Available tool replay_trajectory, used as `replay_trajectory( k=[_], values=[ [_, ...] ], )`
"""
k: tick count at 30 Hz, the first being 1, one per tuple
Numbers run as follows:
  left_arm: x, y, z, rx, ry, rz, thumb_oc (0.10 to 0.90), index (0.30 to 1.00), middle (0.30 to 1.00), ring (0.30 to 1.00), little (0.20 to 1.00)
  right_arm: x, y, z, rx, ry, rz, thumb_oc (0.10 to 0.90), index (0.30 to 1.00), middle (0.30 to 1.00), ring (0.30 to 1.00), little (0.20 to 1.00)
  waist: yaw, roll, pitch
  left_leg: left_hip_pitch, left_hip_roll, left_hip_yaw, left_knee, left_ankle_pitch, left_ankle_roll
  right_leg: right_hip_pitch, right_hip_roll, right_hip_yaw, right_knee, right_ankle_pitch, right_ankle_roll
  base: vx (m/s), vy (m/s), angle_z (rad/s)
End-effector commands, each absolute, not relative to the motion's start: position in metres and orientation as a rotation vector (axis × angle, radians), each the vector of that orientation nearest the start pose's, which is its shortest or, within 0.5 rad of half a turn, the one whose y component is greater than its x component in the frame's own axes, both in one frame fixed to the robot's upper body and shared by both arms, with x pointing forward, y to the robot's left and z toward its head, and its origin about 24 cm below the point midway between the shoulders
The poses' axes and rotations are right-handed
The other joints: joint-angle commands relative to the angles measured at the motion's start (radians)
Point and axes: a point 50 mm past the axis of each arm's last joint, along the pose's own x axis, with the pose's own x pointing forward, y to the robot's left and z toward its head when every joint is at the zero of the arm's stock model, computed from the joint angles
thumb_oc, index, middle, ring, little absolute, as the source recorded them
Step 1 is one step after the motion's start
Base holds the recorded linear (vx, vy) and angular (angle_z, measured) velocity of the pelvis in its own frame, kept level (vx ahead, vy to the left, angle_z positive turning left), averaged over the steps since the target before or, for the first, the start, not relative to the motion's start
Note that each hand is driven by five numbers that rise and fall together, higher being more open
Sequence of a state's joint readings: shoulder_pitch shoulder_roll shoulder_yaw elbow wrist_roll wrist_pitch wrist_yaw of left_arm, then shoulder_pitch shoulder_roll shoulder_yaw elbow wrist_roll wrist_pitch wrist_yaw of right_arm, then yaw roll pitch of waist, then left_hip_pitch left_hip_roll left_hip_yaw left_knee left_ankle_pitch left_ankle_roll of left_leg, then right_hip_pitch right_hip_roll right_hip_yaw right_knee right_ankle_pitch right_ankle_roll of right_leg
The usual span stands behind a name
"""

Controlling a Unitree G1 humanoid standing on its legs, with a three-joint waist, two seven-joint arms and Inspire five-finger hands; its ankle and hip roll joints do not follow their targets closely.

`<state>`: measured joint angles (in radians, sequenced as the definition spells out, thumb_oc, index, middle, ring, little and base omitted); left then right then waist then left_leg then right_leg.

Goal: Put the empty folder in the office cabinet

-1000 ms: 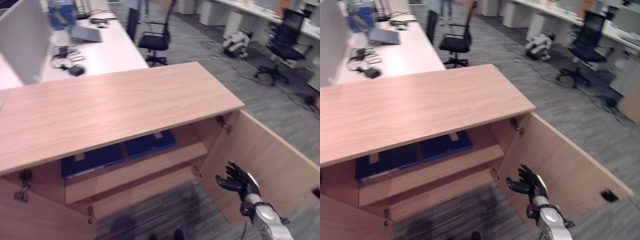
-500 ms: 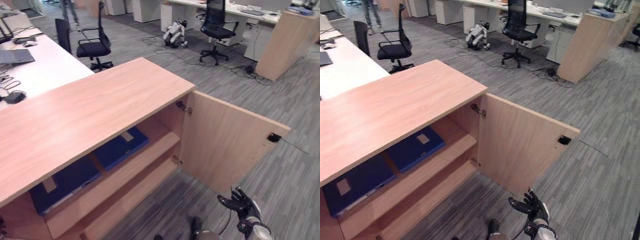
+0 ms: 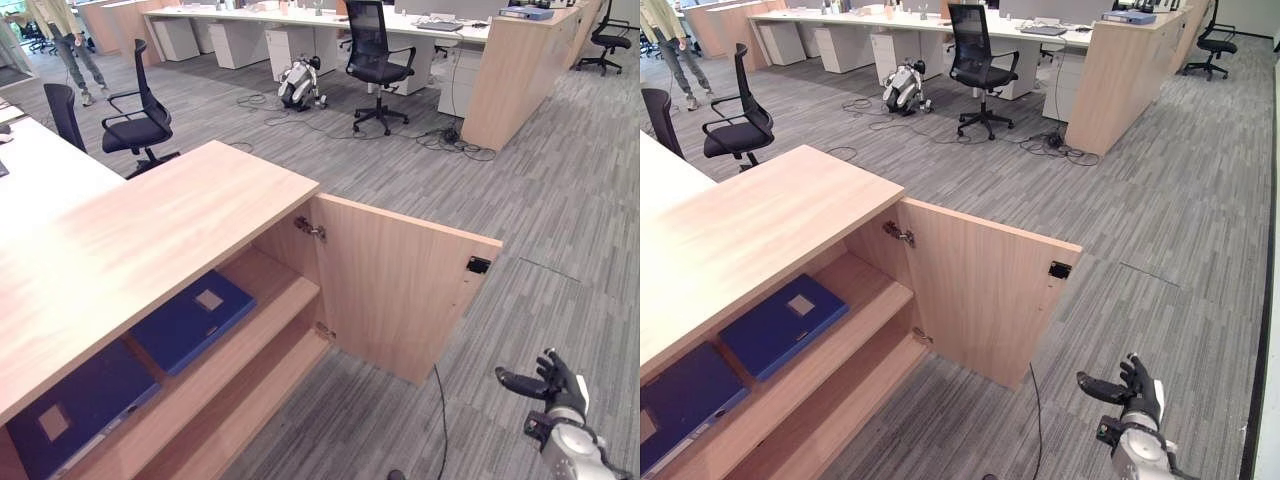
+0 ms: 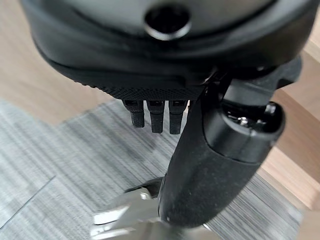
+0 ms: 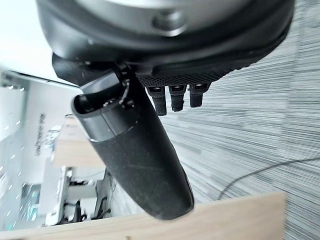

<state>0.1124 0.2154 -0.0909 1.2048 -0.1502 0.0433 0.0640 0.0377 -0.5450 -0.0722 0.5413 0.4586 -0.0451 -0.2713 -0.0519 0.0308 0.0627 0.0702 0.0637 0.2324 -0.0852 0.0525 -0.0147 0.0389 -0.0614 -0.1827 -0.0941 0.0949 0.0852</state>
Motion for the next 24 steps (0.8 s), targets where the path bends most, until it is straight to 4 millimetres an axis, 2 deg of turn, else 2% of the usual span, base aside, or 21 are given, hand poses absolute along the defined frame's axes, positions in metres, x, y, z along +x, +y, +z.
replay_trajectory(
  k=[1,5,8,9,11,14,15,16,17,21,24],
  values=[
    [0.07,0.241,-0.164,0.191,1.285,0.215,0.8,0.9,0.9,0.9,0.9,0.263,-0.338,0.071,-0.209,0.003,-0.542,0.8,0.9,0.9,0.9,0.9,0.0,-0.041,-0.011,0.022,-0.073,-0.075,-0.002,-0.133,0.028,-0.031,-0.008,0.014,0.03,-0.057,0.042,0.05,-0.053,0.18],
    [0.064,0.242,-0.165,0.189,1.311,0.209,0.8,0.9,0.9,0.9,0.9,0.288,-0.335,0.106,-0.248,-0.091,-0.474,0.8,0.9,0.9,0.9,0.9,0.015,-0.041,-0.01,0.025,-0.07,-0.092,-0.002,-0.127,0.019,-0.017,-0.004,0.007,0.036,-0.07,0.032,0.05,-0.045,0.15],
    [0.053,0.243,-0.167,0.182,1.348,0.212,0.8,0.9,0.9,0.9,0.9,0.306,-0.318,0.123,-0.252,-0.132,-0.352,0.8,0.9,0.9,0.9,0.9,0.029,-0.045,-0.012,0.029,-0.069,-0.099,-0.002,-0.124,0.014,0.0,0.0,0.0,0.03,-0.077,0.027,0.05,-0.039,0.15],
    [0.053,0.242,-0.167,0.18,1.348,0.212,0.8,0.9,0.9,0.9,0.9,0.306,-0.318,0.123,-0.252,-0.133,-0.351,0.8,0.9,0.9,0.9,0.9,0.028,-0.044,-0.012,0.03,-0.069,-0.1,-0.002,-0.124,0.014,0.001,0.0,0.0,0.03,-0.077,0.027,0.04,-0.033,0.19],
    [0.043,0.242,-0.168,0.171,1.385,0.207,0.8,0.9,0.9,0.9,0.9,0.324,-0.288,0.14,-0.287,-0.173,-0.166,0.8,0.9,0.9,0.9,0.9,0.042,-0.049,-0.016,0.034,-0.066,-0.107,-0.002,-0.122,0.008,0.018,0.003,-0.008,0.017,-0.078,0.024,0.05,-0.032,0.09],
    [0.041,0.241,-0.169,0.167,1.391,0.203,0.8,0.9,0.9,0.9,0.9,0.328,-0.28,0.143,-0.284,-0.182,-0.13,0.8,0.9,0.9,0.9,0.9,0.044,-0.05,-0.017,0.034,-0.065,-0.109,-0.002,-0.122,0.007,0.021,0.003,-0.01,0.014,-0.078,0.024,0.0,0.0,0.0],
    [0.039,0.24,-0.169,0.165,1.395,0.196,0.8,0.9,0.9,0.9,0.9,0.332,-0.272,0.148,-0.284,-0.196,-0.092,0.8,0.9,0.9,0.9,0.9,0.046,-0.051,-0.018,0.034,-0.064,-0.11,-0.002,-0.122,0.006,0.023,0.003,-0.012,0.012,-0.079,0.024,0.02,-0.017,0.04],
    [0.035,0.243,-0.169,0.175,1.418,0.206,0.8,0.9,0.9,0.9,0.9,0.339,-0.252,0.153,-0.261,-0.227,-0.017,0.8,0.9,0.9,0.9,0.9,0.052,-0.058,-0.022,0.034,-0.064,-0.111,-0.002,-0.121,0.003,0.025,0.004,-0.011,0.007,-0.08,0.024,0.0,0.0,0.0],
    [0.036,0.244,-0.169,0.182,1.419,0.213,0.8,0.9,0.9,0.9,0.9,0.341,-0.242,0.157,-0.245,-0.247,0.028,0.8,0.9,0.9,0.9,0.9,0.053,-0.059,-0.022,0.035,-0.064,-0.111,-0.002,-0.121,0.003,0.026,0.004,-0.008,0.007,-0.082,0.023,0.03,-0.02,-0.04],
    [0.041,0.246,-0.168,0.195,1.405,0.221,0.8,0.9,0.9,0.9,0.9,0.339,-0.199,0.175,-0.192,-0.333,0.254,0.8,0.9,0.9,0.9,0.9,0.06,-0.064,-0.027,0.034,-0.065,-0.114,-0.002,-0.12,-0.001,0.027,0.005,-0.006,0.007,-0.086,0.024,0.0,0.0,-0.07],
    [0.043,0.246,-0.168,0.203,1.397,0.218,0.8,0.9,0.9,0.9,0.9,0.328,-0.166,0.181,-0.148,-0.373,0.448,0.8,0.9,0.9,0.9,0.9,0.063,-0.066,-0.031,0.03,-0.065,-0.114,-0.002,-0.118,-0.002,0.027,0.005,-0.006,0.007,-0.086,0.025,-0.01,0.005,-0.01]
  ],
)
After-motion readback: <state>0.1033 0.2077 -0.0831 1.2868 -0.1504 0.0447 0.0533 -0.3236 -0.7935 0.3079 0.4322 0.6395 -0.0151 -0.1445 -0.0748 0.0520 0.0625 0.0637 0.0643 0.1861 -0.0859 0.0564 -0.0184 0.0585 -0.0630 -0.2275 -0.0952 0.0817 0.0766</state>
